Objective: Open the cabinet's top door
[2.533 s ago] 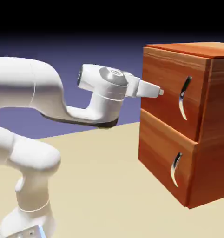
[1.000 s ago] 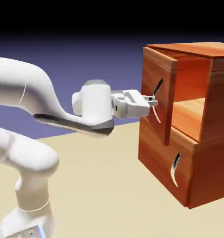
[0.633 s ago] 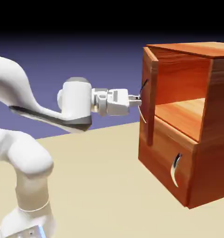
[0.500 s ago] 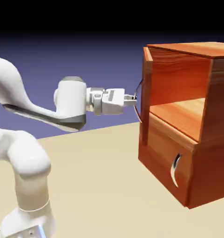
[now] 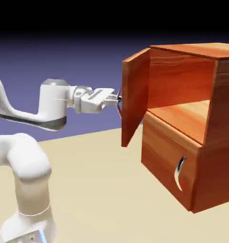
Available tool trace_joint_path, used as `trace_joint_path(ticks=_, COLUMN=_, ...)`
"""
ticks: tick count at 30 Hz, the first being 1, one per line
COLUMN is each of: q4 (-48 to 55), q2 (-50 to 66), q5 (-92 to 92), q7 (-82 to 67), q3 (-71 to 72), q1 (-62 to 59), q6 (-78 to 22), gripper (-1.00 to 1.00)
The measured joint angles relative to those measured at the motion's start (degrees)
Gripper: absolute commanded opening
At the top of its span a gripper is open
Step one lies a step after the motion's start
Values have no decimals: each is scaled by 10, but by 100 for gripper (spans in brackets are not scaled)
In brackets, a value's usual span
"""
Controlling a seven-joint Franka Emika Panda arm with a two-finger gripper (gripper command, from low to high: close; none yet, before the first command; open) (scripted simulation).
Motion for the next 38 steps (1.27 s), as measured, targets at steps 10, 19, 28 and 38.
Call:
trace_joint_path(ticks=10, q4=118, q2=90, q5=218, q7=-5, q3=206, q1=-16, q6=-227, gripper=-100)
trace_joint_path(ticks=19, q4=294, q2=186, q5=332, q7=14, q3=393, q1=-158, q6=-414, gripper=-100)
trace_joint_path(ticks=28, q4=458, q2=204, q5=399, q7=10, q3=558, q1=-345, q6=-539, gripper=-100)
trace_joint_path(ticks=38, q4=642, q2=141, q5=462, q7=-37, q3=684, q1=-543, q6=-650, gripper=100)
